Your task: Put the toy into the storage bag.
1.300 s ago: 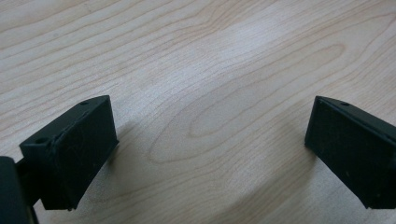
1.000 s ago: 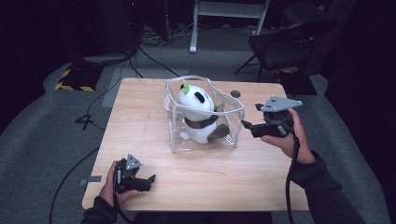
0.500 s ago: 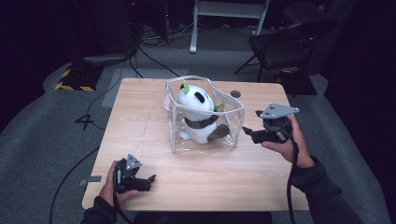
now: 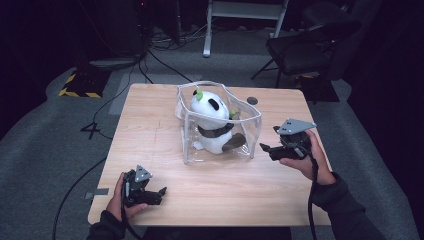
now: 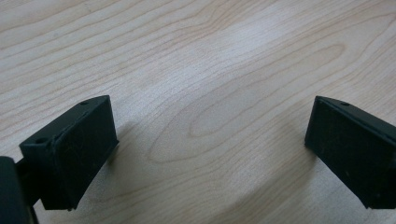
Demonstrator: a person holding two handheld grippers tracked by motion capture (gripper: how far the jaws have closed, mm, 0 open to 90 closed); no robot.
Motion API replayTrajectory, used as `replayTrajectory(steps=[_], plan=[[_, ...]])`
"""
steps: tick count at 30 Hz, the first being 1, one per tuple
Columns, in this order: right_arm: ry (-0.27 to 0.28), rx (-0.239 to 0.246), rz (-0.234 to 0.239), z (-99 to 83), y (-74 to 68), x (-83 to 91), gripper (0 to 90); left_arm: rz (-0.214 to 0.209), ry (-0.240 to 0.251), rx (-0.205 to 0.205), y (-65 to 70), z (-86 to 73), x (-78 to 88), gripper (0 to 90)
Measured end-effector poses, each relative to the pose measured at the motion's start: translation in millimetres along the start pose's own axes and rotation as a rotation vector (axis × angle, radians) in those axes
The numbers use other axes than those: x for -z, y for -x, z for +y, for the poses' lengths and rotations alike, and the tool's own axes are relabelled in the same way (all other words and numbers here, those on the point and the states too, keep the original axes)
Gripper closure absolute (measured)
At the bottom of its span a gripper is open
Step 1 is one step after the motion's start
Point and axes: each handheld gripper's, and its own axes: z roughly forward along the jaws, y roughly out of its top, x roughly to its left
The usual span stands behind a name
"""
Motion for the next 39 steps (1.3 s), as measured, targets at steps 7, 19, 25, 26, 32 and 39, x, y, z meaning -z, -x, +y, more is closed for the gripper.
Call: replayTrajectory(steps=[7,19,25,26,32,39], plan=[[-0.022,-0.003,0.004,-12.1,-1.5,-4.9,24.9,0.000,0.000,0.000,0.0,0.0,0.0,2.3],[-0.049,0.008,0.000,-31.9,0.5,-10.4,25.2,0.001,-0.001,-0.001,0.0,0.0,0.0,2.2],[-0.061,0.016,-0.001,-45.5,0.4,-14.7,25.2,0.001,-0.001,-0.001,-0.1,0.0,0.0,2.2],[-0.062,0.015,-0.002,-47.9,0.6,-15.5,25.1,0.001,-0.001,0.000,0.0,0.0,0.0,2.2],[-0.082,0.005,-0.006,-64.1,1.5,-21.6,25.1,0.001,-0.001,-0.001,-0.1,0.0,0.0,2.1],[-0.064,0.005,-0.017,-82.3,1.4,-21.9,25.5,0.001,-0.001,-0.001,-0.1,0.0,0.0,2.1]])
